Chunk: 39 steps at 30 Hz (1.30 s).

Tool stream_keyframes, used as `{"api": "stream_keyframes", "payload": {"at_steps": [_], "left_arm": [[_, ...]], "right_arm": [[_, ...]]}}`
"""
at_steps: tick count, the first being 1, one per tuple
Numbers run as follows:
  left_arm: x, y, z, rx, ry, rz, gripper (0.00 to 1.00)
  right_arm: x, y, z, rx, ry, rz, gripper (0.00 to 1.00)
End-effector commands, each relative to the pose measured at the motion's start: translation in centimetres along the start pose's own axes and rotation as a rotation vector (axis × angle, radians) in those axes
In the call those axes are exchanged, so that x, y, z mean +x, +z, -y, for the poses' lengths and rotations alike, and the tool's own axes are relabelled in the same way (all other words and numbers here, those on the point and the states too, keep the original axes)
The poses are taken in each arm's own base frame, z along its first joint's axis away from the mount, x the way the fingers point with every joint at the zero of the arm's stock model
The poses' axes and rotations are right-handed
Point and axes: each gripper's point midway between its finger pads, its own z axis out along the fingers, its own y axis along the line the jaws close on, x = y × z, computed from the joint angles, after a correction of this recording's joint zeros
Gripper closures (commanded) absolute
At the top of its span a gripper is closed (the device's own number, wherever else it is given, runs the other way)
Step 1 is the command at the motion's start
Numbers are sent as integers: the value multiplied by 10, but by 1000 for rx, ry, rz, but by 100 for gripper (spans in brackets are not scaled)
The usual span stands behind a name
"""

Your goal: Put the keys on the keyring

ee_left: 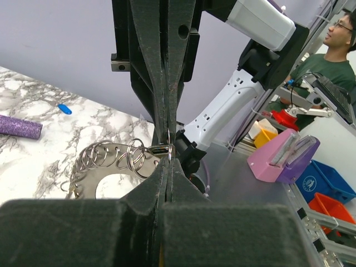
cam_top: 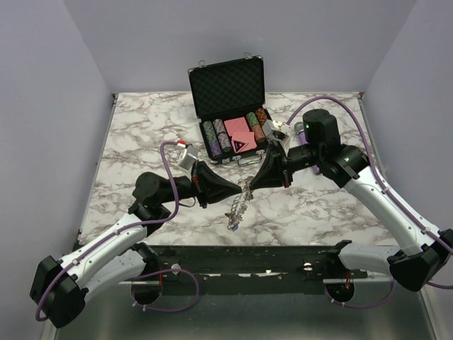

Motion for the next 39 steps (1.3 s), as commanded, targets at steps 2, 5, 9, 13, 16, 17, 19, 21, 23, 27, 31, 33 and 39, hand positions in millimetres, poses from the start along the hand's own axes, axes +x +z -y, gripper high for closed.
{"api": "stream_keyframes", "payload": {"at_steps": [2, 5, 9, 13, 16, 17, 19, 21, 23, 27, 31, 33, 39], "left_arm": [[-11, -1, 0, -15, 24, 46, 100], [-10, -1, 0, -15, 21, 45, 100], [-11, -1, 0, -16, 21, 46, 100], [-8, -2, -2, -25, 19, 42, 100], [-9, -3, -3, -33, 23, 47, 100], [-8, -3, -3, -33, 21, 47, 100], [-8, -3, -3, -35, 22, 46, 100], [-9, -3, -1, -34, 27, 48, 100], [-10, -4, -2, -37, 29, 51, 100], [-10, -4, -2, -38, 28, 52, 100], [-12, -3, 1, -28, 30, 56, 100], [-13, -3, 2, -24, 26, 55, 100], [-15, -2, 3, -20, 28, 61, 100]], "right_arm": [[-3, 2, 3, 13, -12, 2, 100], [-5, 2, 4, 12, -11, 5, 100], [-4, 2, 4, 11, -7, 4, 100], [-5, 2, 3, 10, -6, 3, 100], [-7, 1, 2, 16, -11, 4, 100], [-7, 1, 3, 20, -13, 2, 100], [-7, 1, 3, 23, -16, 0, 100], [-7, 0, 3, 25, -16, 1, 100], [-7, 0, 3, 23, -16, 0, 100], [-7, 1, 2, 15, -15, 3, 100], [-4, 2, 5, 24, -2, 3, 100], [-4, 2, 4, 21, -2, 5, 100], [-4, 3, 6, 19, 8, 10, 100]]}}
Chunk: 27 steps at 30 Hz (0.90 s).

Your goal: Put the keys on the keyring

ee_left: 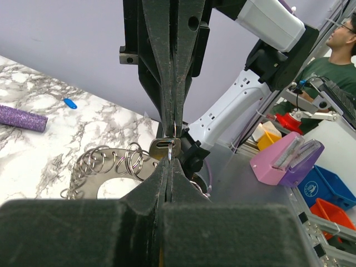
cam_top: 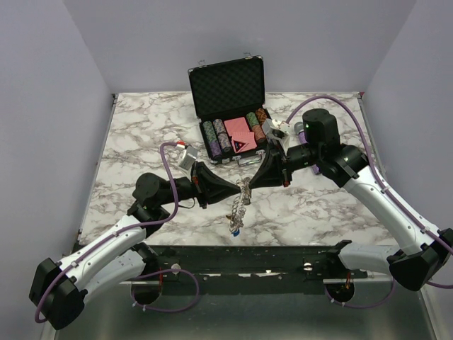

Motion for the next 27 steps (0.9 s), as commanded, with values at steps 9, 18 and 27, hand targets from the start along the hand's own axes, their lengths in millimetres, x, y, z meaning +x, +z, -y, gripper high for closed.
{"api": "stream_keyframes", "payload": {"at_steps": [9, 18, 27], "left_arm": [[-20, 2, 10, 26, 43, 62, 100], [-22, 3, 10, 28, 42, 65, 100], [-22, 3, 9, 18, 37, 68, 100]], "right_arm": [[0, 3, 5, 9, 8, 7, 100], [2, 4, 7, 11, 14, 6, 100], [2, 4, 6, 3, 21, 5, 100]]}}
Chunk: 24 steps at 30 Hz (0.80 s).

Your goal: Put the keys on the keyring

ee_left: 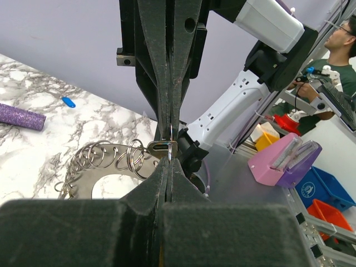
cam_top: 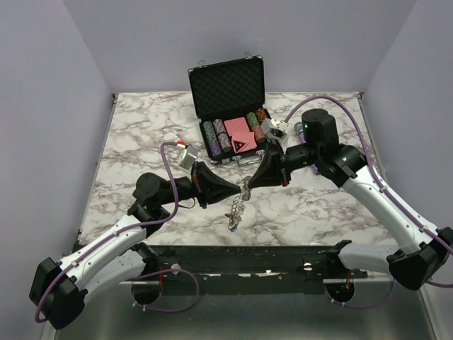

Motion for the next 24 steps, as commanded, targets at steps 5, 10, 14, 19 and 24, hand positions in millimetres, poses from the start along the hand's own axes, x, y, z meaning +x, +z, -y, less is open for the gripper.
{"api": "stream_keyframes", "payload": {"at_steps": [5, 10, 14, 19, 24], "left_arm": [[-25, 3, 9, 14, 55, 77, 100], [-27, 2, 10, 15, 54, 84, 100], [-28, 3, 10, 16, 55, 88, 100], [-28, 3, 11, 19, 52, 92, 100], [-27, 2, 9, 9, 55, 90, 100]], "right_arm": [[0, 3, 1, -1, 1, 4, 100], [2, 4, 2, -4, 7, 3, 100], [4, 5, 2, -6, 16, 2, 100], [5, 6, 2, -7, 23, 2, 100], [4, 6, 1, -11, 19, 4, 100]]}}
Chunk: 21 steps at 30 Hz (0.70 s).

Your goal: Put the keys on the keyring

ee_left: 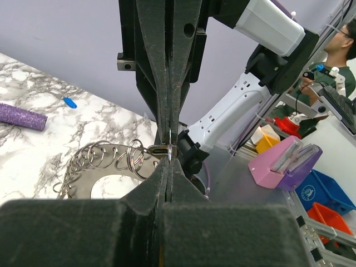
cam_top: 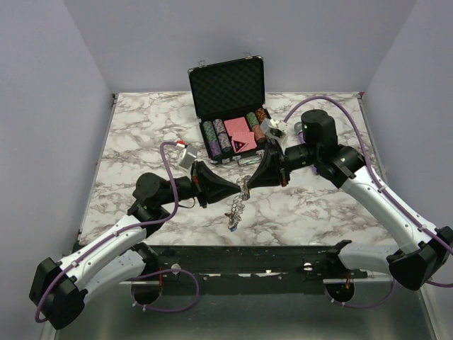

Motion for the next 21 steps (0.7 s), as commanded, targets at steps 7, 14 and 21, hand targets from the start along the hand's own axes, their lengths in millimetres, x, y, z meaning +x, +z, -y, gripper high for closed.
{"api": "stream_keyframes", "payload": {"at_steps": [7, 14, 21], "left_arm": [[-27, 3, 12, 34, 54, 92, 100], [-28, 2, 14, 43, 42, 100, 100], [-25, -1, 12, 26, 30, 110, 100]], "right_arm": [[4, 6, 4, 9, 10, 1, 100], [3, 4, 10, 57, 5, 3, 100], [-1, 2, -2, 15, -24, 10, 100]]}}
